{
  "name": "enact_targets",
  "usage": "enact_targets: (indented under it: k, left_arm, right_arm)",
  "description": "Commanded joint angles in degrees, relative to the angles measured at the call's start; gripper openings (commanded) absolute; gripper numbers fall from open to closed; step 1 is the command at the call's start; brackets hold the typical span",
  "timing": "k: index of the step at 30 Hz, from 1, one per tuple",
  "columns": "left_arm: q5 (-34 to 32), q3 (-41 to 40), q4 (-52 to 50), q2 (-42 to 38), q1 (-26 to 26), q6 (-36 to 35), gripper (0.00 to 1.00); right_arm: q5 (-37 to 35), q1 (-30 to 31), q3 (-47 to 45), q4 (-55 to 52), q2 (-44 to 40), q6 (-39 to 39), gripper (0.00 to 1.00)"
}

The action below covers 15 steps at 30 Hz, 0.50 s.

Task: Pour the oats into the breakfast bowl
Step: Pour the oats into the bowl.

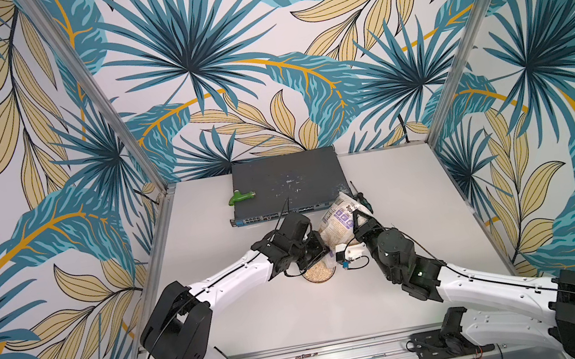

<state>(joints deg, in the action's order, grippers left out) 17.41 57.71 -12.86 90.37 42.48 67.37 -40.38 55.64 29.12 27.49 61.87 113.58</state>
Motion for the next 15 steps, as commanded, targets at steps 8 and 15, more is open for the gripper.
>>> enact_targets:
  k: [8, 15]
  left_arm:
    - [-3.98, -3.4, -5.07, 3.51, -0.15, -0.58, 0.0]
    - [-4.13, -3.9, -4.83, 3.81, 0.06, -0.52, 0.0]
  right_arm:
    - [0.01, 0.43, 7.19, 17.82, -3.69, -5.05, 0.0]
    - [0.13, 1.27, 9.0, 17.47, -1.21, -4.82, 0.0]
